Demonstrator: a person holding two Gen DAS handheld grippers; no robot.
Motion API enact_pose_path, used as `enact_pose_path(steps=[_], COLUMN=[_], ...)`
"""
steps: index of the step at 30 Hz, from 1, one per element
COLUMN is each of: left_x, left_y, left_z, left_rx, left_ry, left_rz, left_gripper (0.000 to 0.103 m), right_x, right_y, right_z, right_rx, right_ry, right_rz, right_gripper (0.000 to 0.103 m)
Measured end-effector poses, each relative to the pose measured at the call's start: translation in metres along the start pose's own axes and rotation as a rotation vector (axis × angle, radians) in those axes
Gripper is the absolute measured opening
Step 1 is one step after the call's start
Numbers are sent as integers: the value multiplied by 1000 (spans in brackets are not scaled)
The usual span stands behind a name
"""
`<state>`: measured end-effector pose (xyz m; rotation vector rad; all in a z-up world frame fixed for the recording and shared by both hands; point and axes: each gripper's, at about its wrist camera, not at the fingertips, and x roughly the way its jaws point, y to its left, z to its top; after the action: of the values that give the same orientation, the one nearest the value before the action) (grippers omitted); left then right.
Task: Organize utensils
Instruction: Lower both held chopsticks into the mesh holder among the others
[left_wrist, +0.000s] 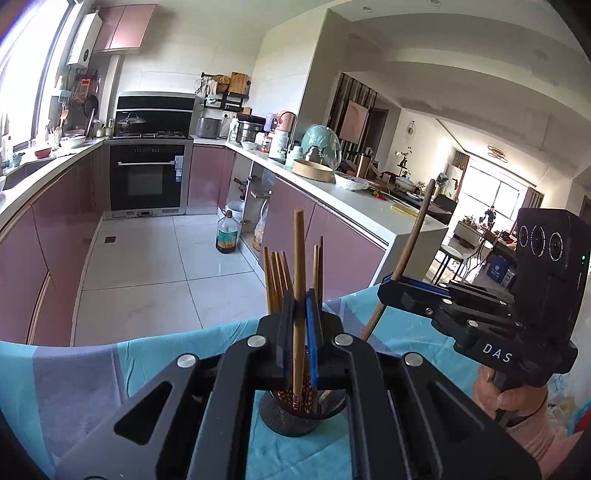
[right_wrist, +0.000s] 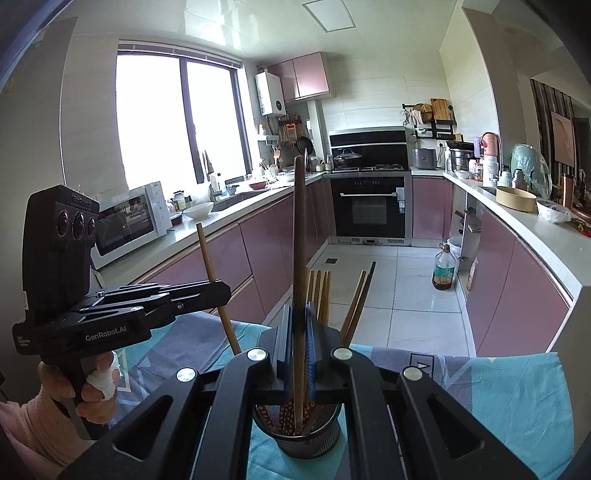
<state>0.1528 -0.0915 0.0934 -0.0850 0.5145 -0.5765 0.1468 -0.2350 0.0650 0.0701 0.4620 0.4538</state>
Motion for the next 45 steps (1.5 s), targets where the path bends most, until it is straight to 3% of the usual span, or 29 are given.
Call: enact_pose_path(steps=[28, 45], left_x=[35, 43], left_y=[5, 9], left_z=[-4, -9], left_rx=[21, 18], left_ry=[71, 73], left_rz=[33, 35], left_gripper=[7, 7], right_x=[31, 44], right_y=[-3, -5], right_z=[-14, -19], right_rx=[19, 38], right_ry=[75, 85], right_rz=[-28, -30], right_gripper=[5, 5])
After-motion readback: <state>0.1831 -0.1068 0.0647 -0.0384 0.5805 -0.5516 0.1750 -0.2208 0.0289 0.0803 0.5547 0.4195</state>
